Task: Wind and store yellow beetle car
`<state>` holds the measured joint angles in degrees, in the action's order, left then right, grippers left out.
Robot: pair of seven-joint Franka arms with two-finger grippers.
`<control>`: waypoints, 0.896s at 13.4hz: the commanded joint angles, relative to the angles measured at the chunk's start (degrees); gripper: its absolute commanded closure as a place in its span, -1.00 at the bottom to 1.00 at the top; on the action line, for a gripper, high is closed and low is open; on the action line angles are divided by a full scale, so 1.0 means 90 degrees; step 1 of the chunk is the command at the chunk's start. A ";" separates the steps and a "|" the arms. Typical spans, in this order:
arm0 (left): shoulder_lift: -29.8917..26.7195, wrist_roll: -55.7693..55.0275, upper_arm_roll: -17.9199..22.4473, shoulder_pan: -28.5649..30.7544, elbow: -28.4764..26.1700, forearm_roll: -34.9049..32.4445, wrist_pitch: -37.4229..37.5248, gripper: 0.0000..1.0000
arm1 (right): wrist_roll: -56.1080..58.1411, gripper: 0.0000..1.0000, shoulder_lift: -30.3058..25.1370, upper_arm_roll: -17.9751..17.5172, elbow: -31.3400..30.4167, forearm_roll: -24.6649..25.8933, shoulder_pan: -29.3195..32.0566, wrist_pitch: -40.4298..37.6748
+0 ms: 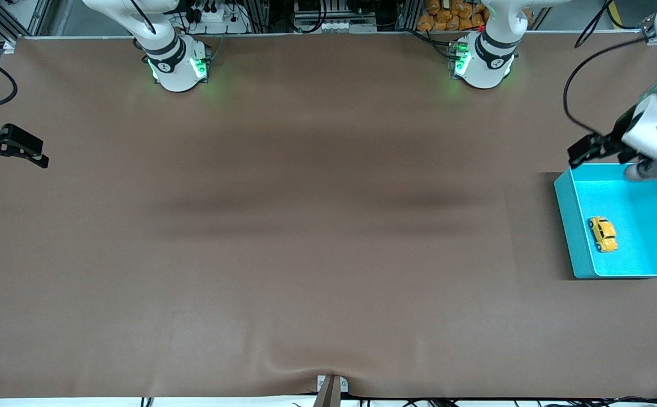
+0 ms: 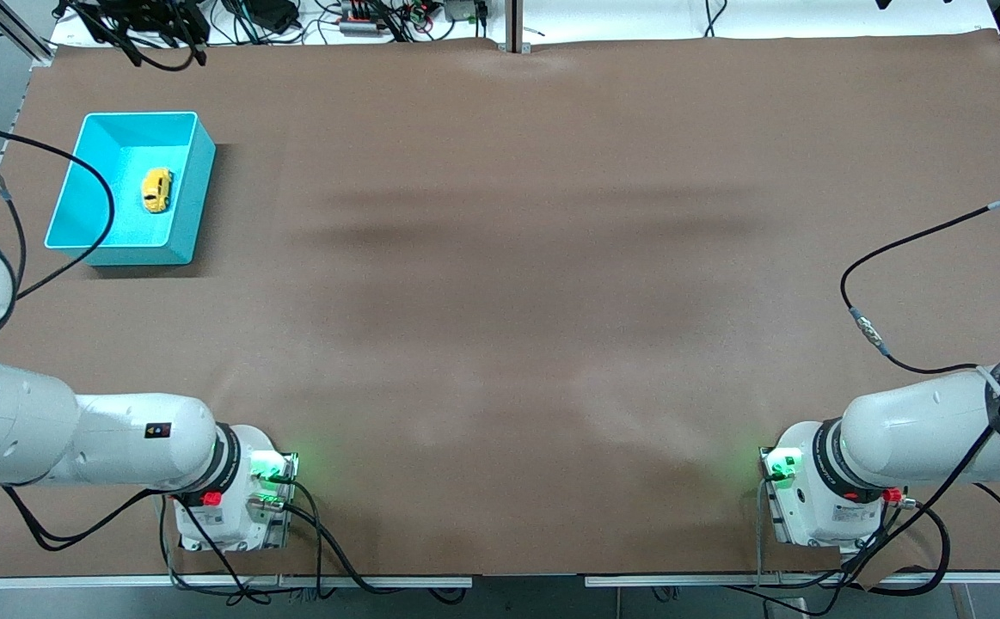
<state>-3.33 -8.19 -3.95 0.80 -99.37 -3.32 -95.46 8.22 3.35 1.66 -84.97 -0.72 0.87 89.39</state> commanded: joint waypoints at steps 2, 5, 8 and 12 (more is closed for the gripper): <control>-0.0059 -0.0076 0.0039 -0.0118 0.0669 0.0290 0.0966 -1.00 | 0.0024 -1.00 -0.0099 -0.0018 -0.0032 0.0080 -0.0019 0.0018; -0.0167 0.0021 -0.0049 -0.0157 0.1128 0.0339 0.1455 -1.00 | 0.0024 -1.00 -0.0108 -0.0018 -0.0032 0.0080 -0.0019 0.0018; -0.0148 0.0400 -0.0098 -0.0167 0.1188 0.0310 0.1573 -1.00 | 0.0024 -1.00 -0.0099 -0.0028 -0.0032 0.0080 -0.0019 0.0018; 0.0009 0.0695 -0.0127 -0.0167 0.1538 0.0339 0.1593 -1.00 | 0.0024 -1.00 -0.0099 -0.0028 -0.0032 0.0080 -0.0019 0.0018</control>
<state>-4.59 -2.92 -4.98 -0.62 -88.71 -1.04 -82.54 8.22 3.35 1.52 -84.95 -0.71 0.87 89.46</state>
